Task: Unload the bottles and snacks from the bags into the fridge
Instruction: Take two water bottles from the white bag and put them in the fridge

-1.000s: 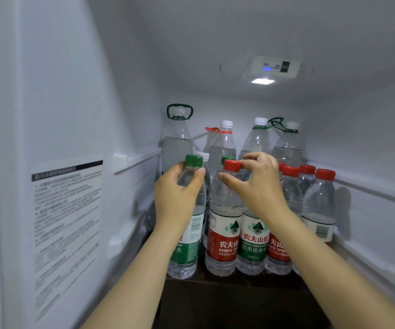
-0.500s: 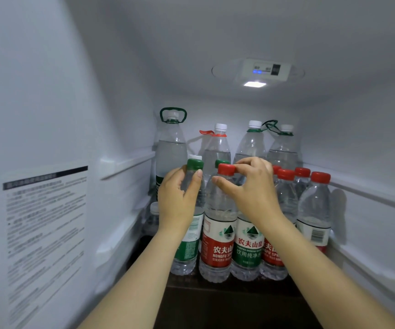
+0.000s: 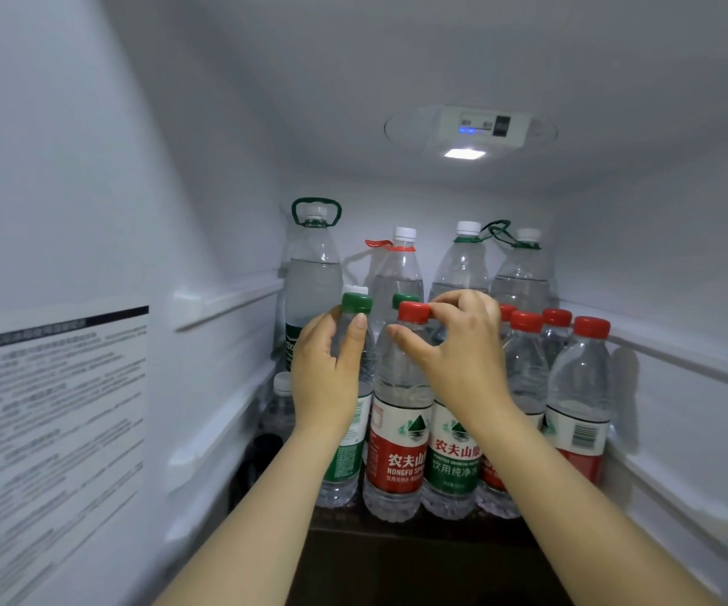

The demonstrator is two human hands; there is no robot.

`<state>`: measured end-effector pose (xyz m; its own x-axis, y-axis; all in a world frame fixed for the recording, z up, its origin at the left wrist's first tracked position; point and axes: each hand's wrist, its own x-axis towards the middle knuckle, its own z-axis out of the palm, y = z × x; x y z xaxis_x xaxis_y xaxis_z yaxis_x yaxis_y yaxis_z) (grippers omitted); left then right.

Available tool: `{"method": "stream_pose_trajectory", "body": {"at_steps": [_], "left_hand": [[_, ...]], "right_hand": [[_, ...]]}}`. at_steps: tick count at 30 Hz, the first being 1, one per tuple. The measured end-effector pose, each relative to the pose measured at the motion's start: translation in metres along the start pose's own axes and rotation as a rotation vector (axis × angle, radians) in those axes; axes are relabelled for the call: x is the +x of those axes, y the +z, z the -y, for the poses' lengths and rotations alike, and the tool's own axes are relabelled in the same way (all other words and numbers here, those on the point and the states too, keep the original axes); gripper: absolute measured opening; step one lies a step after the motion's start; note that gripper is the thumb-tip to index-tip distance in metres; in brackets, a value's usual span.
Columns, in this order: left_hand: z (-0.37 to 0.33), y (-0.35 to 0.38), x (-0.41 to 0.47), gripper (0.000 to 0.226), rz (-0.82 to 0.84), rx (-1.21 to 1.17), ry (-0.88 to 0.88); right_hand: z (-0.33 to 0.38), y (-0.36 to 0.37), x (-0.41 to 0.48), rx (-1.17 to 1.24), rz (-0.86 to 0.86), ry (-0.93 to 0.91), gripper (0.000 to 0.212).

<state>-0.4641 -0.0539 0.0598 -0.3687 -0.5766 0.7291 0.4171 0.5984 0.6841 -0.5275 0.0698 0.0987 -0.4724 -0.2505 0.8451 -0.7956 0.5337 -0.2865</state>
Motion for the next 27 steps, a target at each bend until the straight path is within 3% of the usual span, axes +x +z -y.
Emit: {"method": "stream_pose_trajectory", "body": {"at_steps": [7,12,17,27], "left_hand": [[-0.011,-0.012,0.001,0.021,0.139,-0.049,-0.12],[-0.019,-0.027,-0.004,0.054,0.088,0.041,-0.214],[-0.034,-0.042,-0.022,0.047,0.051,0.171,-0.066],[-0.101,-0.041,-0.045,0.046,0.281,0.073,0.196]], "right_hand": [[0.001,-0.002,0.002,0.028,0.01,0.015,0.06],[0.001,-0.014,0.006,0.158,0.018,0.019,0.062],[0.0,-0.047,-0.003,0.085,-0.039,0.011,0.054],[0.022,-0.141,-0.051,-0.217,-0.142,0.004,0.048]]}}
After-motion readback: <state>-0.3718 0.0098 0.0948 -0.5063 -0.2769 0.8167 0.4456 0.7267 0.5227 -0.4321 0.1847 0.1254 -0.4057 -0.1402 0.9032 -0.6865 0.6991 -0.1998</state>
